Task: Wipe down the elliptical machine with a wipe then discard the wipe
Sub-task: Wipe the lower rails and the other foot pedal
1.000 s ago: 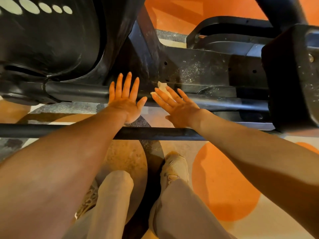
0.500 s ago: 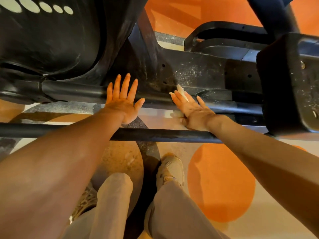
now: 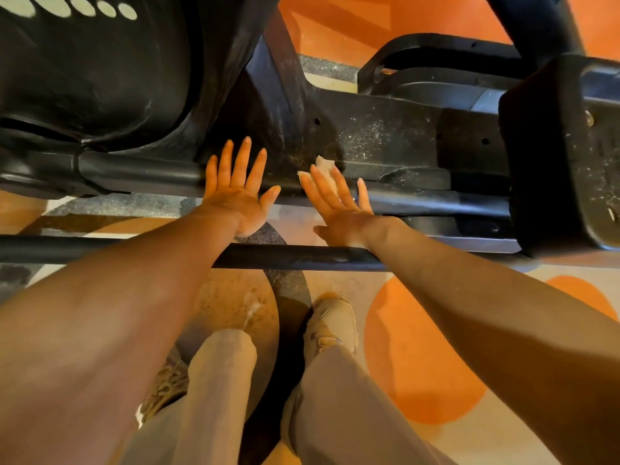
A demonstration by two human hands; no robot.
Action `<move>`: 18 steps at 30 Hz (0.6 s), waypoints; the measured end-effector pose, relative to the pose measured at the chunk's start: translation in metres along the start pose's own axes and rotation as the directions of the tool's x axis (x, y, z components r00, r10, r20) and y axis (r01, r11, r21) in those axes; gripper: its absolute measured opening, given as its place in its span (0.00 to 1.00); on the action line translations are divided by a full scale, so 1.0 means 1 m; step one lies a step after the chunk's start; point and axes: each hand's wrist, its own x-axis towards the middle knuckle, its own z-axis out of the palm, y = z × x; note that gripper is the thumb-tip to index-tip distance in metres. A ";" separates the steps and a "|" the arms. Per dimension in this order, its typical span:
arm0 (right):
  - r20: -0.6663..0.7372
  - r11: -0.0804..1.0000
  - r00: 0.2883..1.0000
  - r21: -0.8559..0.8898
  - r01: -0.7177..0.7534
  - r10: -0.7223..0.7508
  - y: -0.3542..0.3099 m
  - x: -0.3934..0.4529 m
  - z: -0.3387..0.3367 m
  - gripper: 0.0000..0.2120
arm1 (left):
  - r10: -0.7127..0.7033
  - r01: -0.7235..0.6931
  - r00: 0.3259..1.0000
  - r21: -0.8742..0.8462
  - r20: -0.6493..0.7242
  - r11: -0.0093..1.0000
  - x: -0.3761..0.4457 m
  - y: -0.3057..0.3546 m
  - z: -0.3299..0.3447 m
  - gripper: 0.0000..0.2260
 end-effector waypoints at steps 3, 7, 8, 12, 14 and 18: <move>0.060 0.998 0.998 0.055 -0.012 0.009 0.022 -0.011 -0.002 0.43 | 0.008 -0.009 1.000 0.001 0.012 1.000 -0.001 -0.001 0.000 0.29; 0.156 0.961 0.969 0.170 -0.217 0.191 0.057 -0.034 0.002 0.43 | 0.017 -0.017 1.000 0.003 0.011 1.000 -0.001 -0.001 0.000 0.29; 0.190 0.943 0.948 0.170 -0.286 0.254 0.068 -0.039 0.003 0.44 | 0.016 -0.016 1.000 0.004 0.005 1.000 -0.001 -0.002 0.000 0.29; 0.264 0.884 0.880 0.150 -0.443 0.396 0.090 -0.050 0.005 0.49 | 0.017 -0.017 1.000 0.006 -0.005 1.000 0.000 -0.002 0.001 0.29; 0.270 0.886 0.880 0.149 -0.439 0.390 0.084 -0.047 0.004 0.50 | 0.010 -0.010 1.000 0.005 -0.007 1.000 0.000 -0.001 0.002 0.29; 0.235 0.929 0.924 0.146 -0.340 0.302 0.060 -0.036 0.002 0.48 | 0.006 -0.006 1.000 0.007 -0.008 1.000 0.000 -0.001 0.002 0.29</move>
